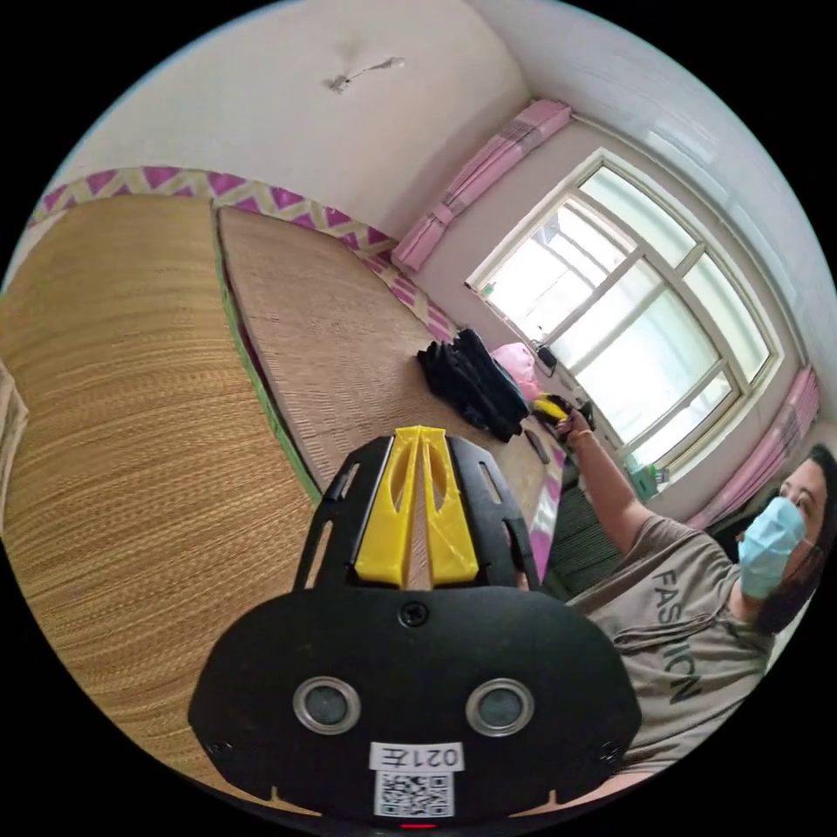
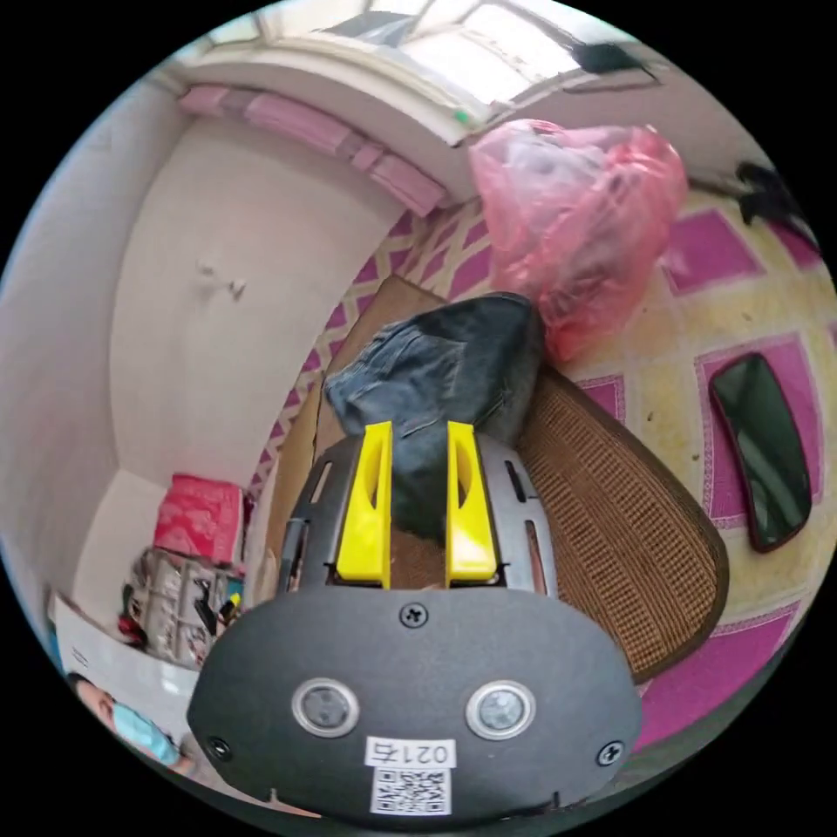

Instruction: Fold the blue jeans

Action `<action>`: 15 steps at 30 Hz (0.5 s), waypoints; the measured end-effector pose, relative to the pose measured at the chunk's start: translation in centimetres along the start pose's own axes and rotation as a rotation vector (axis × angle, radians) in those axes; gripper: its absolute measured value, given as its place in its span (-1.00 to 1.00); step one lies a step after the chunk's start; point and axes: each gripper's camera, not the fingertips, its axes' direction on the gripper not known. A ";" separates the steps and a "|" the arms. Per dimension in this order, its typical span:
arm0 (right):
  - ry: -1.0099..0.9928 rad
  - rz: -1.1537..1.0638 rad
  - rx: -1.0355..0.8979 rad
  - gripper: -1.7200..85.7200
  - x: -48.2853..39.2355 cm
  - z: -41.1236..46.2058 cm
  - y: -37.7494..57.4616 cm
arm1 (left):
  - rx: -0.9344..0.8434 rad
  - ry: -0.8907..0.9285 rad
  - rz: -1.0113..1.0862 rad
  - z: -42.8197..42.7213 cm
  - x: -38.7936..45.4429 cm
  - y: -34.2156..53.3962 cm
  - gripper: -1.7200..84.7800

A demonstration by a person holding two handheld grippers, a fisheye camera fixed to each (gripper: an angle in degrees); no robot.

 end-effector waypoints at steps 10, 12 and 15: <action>-0.120 -0.866 -0.428 -0.96 -49.1 17.8 22.3 | 0.236 -0.196 0.020 -17.7 -1.8 23.7 -0.98; -0.204 -1.001 -0.541 -0.98 -59.8 25.1 30.9 | 0.283 -0.198 -0.027 -20.0 -4.4 27.3 -0.98; -0.308 -1.171 -0.745 -0.98 -72.9 34.0 42.5 | 0.367 -0.234 -0.105 -24.0 -8.7 32.0 -0.98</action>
